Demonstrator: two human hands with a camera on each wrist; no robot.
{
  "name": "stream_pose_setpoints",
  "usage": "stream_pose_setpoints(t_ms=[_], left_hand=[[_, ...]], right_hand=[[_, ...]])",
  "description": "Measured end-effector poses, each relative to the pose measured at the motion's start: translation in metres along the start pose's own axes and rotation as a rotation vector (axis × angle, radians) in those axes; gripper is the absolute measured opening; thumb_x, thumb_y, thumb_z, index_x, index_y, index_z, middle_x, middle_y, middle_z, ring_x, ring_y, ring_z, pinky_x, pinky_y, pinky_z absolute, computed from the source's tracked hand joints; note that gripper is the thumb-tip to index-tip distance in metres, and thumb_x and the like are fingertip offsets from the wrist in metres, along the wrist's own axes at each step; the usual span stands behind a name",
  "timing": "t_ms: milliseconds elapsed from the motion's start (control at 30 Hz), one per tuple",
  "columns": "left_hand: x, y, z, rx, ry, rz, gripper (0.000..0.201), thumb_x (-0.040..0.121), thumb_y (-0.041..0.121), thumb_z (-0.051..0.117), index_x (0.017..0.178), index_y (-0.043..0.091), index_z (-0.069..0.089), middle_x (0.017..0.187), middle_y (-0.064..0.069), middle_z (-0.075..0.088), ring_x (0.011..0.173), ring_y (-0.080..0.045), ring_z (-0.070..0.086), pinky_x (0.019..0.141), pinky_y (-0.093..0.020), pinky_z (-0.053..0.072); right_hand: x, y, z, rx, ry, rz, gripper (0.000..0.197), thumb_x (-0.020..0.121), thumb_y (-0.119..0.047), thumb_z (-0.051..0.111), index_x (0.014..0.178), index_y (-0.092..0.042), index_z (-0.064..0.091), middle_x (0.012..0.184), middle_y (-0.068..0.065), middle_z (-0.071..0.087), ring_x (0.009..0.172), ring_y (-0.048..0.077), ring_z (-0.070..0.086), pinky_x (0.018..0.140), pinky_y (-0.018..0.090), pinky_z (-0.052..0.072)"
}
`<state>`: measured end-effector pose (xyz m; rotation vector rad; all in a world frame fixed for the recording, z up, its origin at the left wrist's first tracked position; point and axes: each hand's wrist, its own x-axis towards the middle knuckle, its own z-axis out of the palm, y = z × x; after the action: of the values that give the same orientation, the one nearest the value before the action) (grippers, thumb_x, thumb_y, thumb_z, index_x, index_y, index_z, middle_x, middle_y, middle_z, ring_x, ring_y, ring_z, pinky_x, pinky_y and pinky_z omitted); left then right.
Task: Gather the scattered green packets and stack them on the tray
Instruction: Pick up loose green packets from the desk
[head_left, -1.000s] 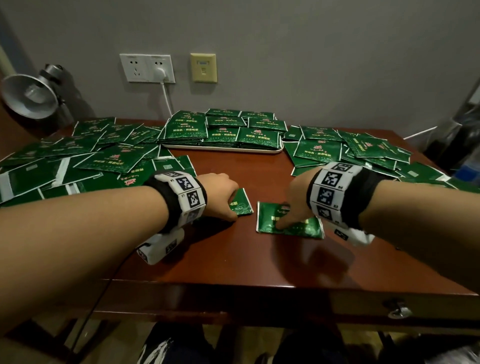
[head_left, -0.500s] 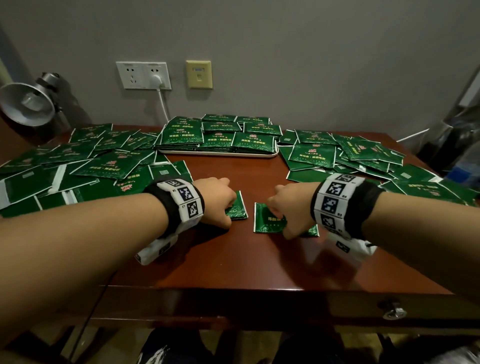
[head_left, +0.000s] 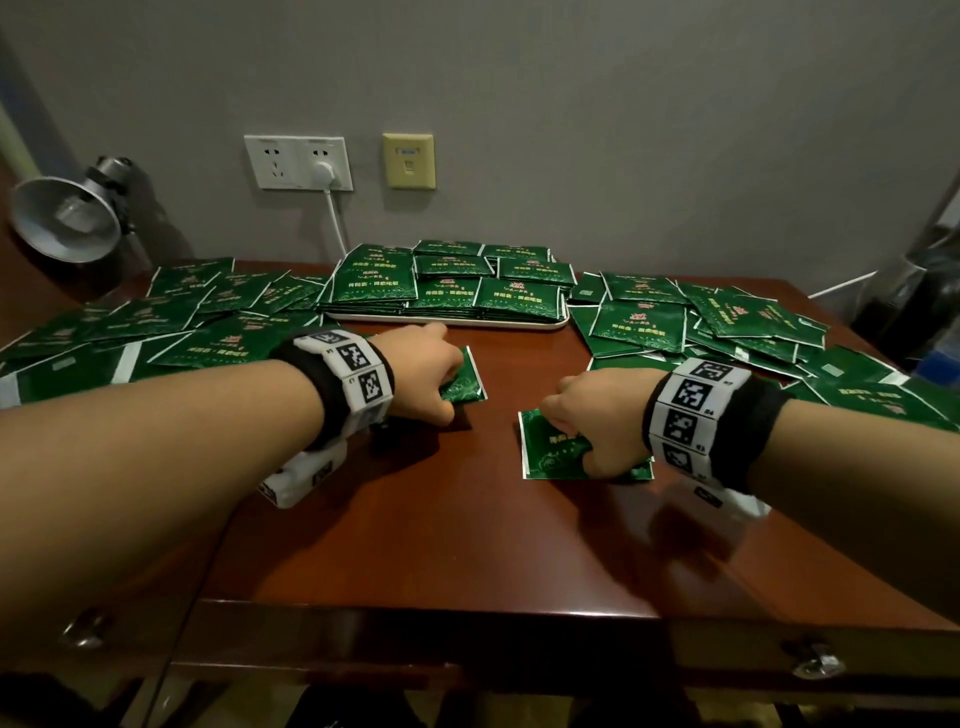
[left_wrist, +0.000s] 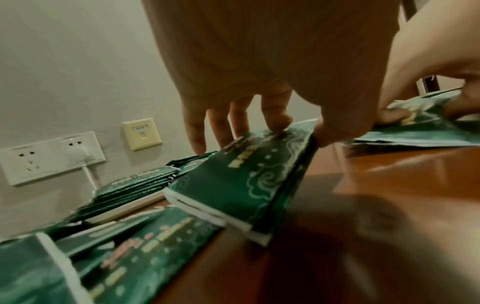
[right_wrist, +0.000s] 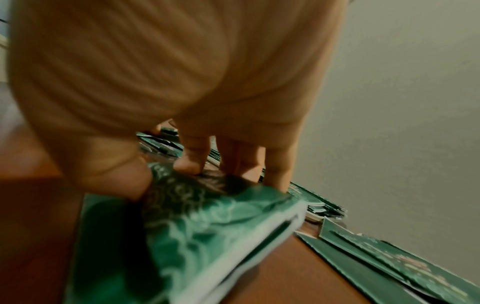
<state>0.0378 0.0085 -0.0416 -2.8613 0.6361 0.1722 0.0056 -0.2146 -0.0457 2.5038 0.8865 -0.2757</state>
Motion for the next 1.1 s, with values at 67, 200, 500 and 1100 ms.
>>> stream_pose_setpoints(t_ms=[67,200,500,1100], left_hand=[[0.01,-0.009,-0.01,-0.001,0.037,-0.015,0.033,0.074,0.043,0.069,0.073,0.024,0.043,0.095,-0.002,0.043,0.078,-0.022,0.053,0.066,-0.035,0.051],[0.039,-0.028,-0.029,0.03,0.087,-0.04,0.032,0.076,0.041,0.07,0.075,0.022,0.044,0.095,-0.003,0.042,0.079,-0.023,0.052,0.064,-0.033,0.048],[0.124,-0.062,-0.037,0.086,0.094,-0.014,0.03,0.074,0.037,0.071,0.084,0.022,0.046,0.099,-0.003,0.043,0.088,-0.025,0.051,0.07,-0.035,0.049],[0.182,-0.112,-0.011,-0.091,0.112,0.007,0.017,0.084,0.028,0.066,0.099,0.024,0.058,0.116,-0.003,0.052,0.107,-0.023,0.051,0.091,-0.043,0.049]], right_hand=[[0.006,0.006,0.0,0.041,0.026,-0.006,0.036,0.075,-0.041,0.067,0.095,-0.023,0.043,0.099,0.002,0.05,0.084,0.022,0.054,0.064,0.032,0.047],[0.019,0.019,0.005,0.114,0.037,-0.006,0.048,0.069,-0.049,0.071,0.095,-0.025,0.038,0.102,0.001,0.045,0.09,0.021,0.051,0.07,0.033,0.048],[0.068,0.079,-0.012,0.085,0.16,0.054,0.069,0.063,-0.059,0.076,0.108,-0.019,0.042,0.106,0.002,0.042,0.086,0.016,0.044,0.069,0.03,0.044],[0.203,0.129,-0.041,0.048,0.262,0.157,0.045,0.064,-0.061,0.062,0.095,-0.032,0.044,0.106,-0.001,0.048,0.099,0.022,0.048,0.083,0.041,0.047]])
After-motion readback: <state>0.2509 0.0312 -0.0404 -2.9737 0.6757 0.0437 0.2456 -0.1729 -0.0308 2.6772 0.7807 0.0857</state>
